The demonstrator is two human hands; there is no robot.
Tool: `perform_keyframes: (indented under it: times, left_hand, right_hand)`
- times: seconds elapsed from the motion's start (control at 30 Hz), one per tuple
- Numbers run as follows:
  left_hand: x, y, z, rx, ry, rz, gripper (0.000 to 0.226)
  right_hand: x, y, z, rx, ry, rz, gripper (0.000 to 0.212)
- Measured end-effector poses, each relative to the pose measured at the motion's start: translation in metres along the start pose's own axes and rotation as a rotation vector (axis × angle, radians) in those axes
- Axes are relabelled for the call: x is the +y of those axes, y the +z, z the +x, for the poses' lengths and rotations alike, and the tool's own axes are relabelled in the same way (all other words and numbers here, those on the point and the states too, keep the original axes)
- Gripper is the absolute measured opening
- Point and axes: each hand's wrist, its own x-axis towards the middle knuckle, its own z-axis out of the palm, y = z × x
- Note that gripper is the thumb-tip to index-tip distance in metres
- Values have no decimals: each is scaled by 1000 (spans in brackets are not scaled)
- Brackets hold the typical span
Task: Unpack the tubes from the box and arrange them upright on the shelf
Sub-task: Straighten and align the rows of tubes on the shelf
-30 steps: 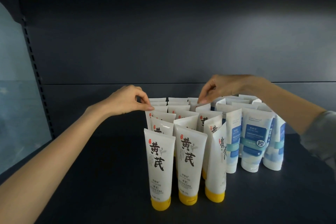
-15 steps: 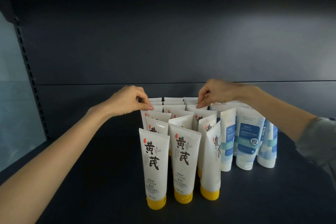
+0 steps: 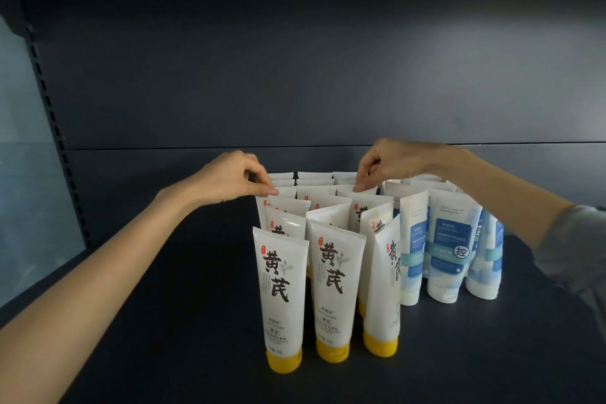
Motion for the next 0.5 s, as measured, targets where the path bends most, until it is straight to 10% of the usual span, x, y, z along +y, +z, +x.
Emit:
perform_keyframes:
  times: [0.5]
  left_hand:
    - [21,-6,-17,-103,64,-44,21]
  right_hand:
    - [-46,7,-3,-112,-163,12,21]
